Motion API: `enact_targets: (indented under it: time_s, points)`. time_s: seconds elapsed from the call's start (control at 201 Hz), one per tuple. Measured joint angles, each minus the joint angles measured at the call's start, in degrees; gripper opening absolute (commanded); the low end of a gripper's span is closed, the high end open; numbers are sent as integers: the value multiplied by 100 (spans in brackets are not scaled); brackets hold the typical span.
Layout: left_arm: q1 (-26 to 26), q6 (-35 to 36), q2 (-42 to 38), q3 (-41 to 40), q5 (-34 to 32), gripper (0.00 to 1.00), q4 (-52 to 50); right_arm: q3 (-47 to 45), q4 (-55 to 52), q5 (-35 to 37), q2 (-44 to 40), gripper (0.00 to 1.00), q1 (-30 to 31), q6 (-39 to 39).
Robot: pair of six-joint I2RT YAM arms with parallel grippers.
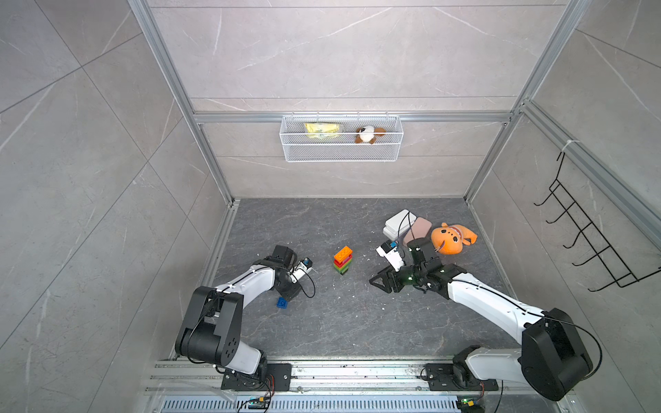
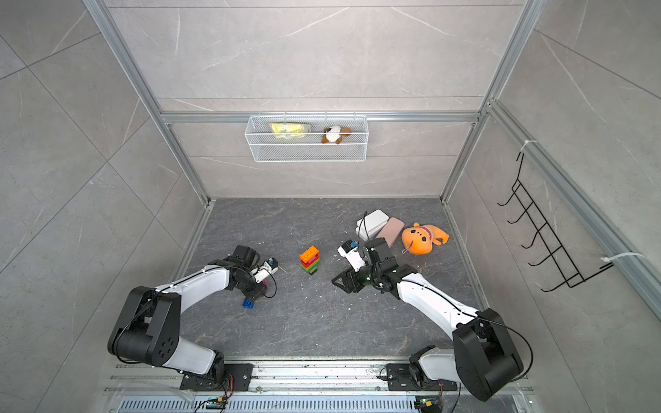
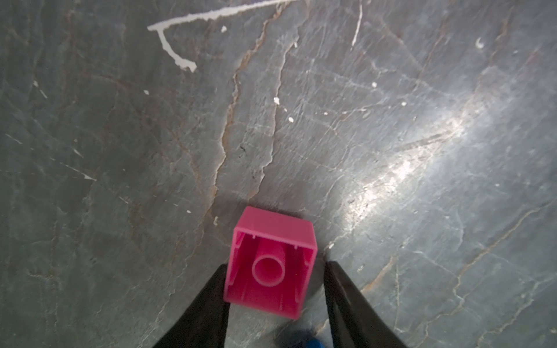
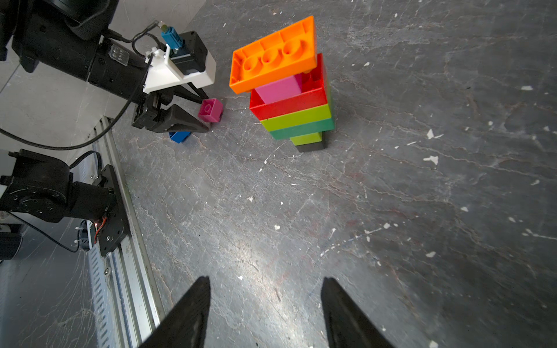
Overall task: Assemble a carrot with lego
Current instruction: Pick up the lego brick from the center of the board.
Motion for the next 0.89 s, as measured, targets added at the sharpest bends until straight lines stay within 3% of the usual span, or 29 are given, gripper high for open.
enact_targets:
  time_s: [0.234,0.891]
  points:
    - [26,0,101,168,0,57,11,0,0,0,31,62,0,0]
    - [33,144,166,328,251,24,-83,0,-7,39,140,62,0,0]
